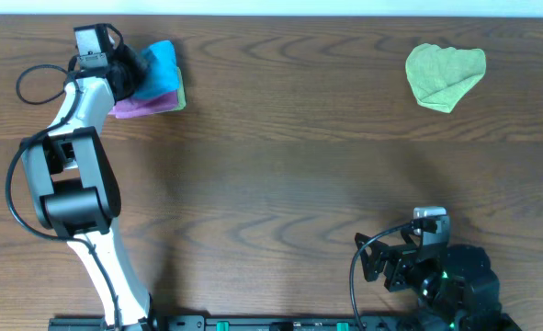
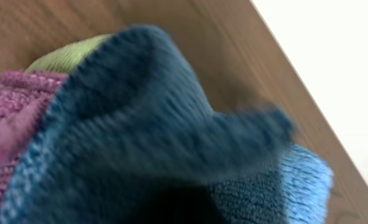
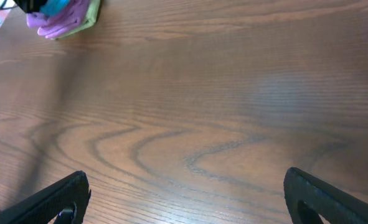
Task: Fold the cloth
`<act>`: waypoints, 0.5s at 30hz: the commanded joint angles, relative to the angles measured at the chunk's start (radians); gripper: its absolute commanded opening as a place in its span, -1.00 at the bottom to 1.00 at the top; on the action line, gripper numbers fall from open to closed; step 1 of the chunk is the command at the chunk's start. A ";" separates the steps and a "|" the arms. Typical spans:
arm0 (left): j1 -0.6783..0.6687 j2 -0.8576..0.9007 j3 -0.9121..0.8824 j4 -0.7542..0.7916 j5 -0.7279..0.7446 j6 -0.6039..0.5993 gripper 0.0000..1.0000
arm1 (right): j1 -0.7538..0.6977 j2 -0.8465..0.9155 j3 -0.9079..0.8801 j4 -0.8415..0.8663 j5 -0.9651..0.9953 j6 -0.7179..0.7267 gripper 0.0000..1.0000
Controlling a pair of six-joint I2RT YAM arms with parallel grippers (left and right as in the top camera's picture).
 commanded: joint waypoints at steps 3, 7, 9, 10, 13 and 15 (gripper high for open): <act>-0.002 0.042 0.019 -0.056 -0.056 0.002 -0.89 | -0.005 -0.005 -0.006 0.002 0.011 0.016 0.98; 0.001 0.042 0.022 -0.044 -0.043 0.007 -0.88 | -0.005 -0.005 -0.006 0.002 0.010 0.016 0.98; 0.002 0.040 0.040 -0.043 0.002 0.016 -0.89 | -0.005 -0.005 -0.006 0.002 0.011 0.016 0.98; 0.001 0.040 0.061 -0.045 0.024 0.036 -0.89 | -0.005 -0.005 -0.006 0.002 0.010 0.016 0.98; 0.001 0.040 0.131 -0.070 0.064 0.061 -0.84 | -0.005 -0.005 -0.006 0.002 0.011 0.016 0.98; 0.001 0.040 0.184 -0.104 0.067 0.065 -0.83 | -0.005 -0.005 -0.006 0.002 0.011 0.016 0.99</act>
